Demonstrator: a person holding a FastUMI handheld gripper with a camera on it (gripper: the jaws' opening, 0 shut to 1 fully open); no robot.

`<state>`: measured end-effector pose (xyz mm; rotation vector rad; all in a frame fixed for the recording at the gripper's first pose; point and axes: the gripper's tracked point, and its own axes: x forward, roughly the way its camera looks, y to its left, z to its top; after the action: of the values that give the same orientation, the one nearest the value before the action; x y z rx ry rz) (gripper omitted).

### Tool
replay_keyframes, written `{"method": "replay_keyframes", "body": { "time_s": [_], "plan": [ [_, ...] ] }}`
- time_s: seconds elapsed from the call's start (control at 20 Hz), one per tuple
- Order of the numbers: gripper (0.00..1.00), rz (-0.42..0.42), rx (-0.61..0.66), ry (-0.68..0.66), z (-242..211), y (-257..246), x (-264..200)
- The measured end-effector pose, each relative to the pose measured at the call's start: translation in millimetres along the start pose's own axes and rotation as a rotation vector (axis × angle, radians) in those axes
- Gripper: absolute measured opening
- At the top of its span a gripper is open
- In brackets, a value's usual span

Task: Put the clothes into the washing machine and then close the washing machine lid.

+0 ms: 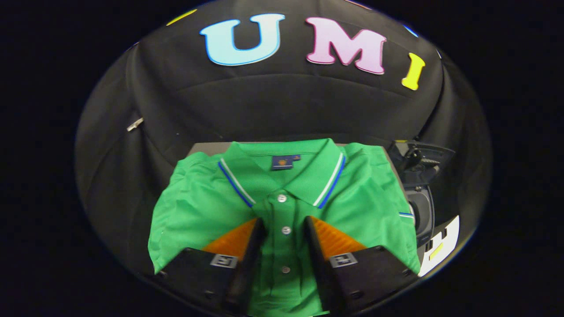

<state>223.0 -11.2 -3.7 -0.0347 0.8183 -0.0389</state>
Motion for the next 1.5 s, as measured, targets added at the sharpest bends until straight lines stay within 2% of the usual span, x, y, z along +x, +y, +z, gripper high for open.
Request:
{"method": "replay_keyframes", "body": {
  "time_s": [0.1, 0.15, 0.25, 0.65, 0.95, 1.1, 1.25, 1.5],
  "plan": [
    [0.18, 0.018, 0.008, -0.007, 4, 1, -1],
    [0.17, 0.023, 0.014, -0.021, 5, -1, -1],
    [0.05, 0.050, 0.007, -0.080, 9, -1, -1],
    [0.05, 0.047, -0.093, -0.328, 59, 12, -45],
    [0.05, 0.001, -0.081, -0.492, 84, 5, -112],
    [0.05, -0.030, -0.054, -0.544, 96, -11, -133],
    [0.05, -0.097, -0.011, -0.596, 101, -40, -157],
    [0.05, -0.188, 0.025, -0.633, 110, -97, -168]
  ]
}}
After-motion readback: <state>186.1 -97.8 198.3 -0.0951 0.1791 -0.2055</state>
